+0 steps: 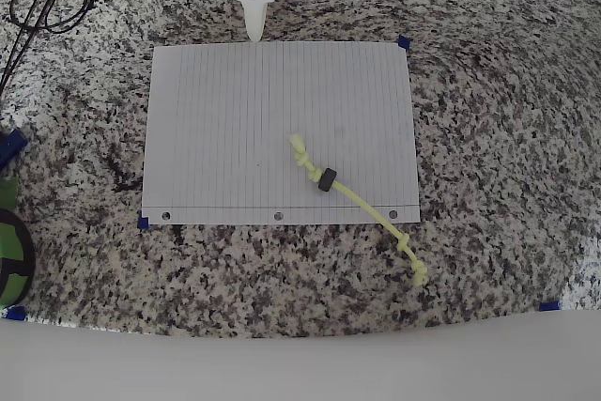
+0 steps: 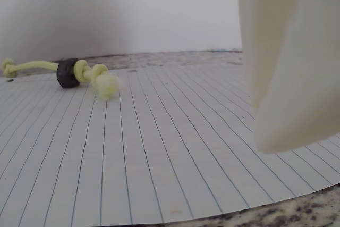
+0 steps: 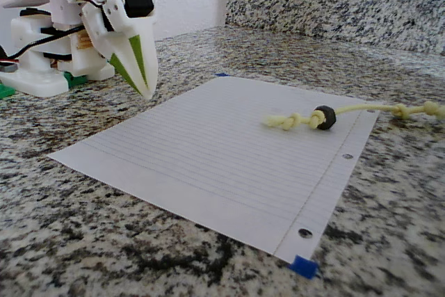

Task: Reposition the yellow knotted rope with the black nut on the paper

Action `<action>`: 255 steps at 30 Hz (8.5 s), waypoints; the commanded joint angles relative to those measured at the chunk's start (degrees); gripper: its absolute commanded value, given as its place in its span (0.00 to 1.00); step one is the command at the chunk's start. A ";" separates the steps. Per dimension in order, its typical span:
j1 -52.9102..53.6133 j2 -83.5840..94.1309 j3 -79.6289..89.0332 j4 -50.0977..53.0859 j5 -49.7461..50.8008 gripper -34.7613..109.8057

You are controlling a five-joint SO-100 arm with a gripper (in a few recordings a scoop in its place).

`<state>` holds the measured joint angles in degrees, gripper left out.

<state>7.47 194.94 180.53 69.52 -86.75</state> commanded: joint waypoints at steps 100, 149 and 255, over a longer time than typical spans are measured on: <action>-14.50 -96.06 -61.79 -35.60 101.78 0.42; -14.41 -113.82 -72.60 -29.97 106.52 0.48; -23.38 -11.95 0.70 -36.47 39.37 0.24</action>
<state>-13.97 183.60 180.62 34.98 -47.72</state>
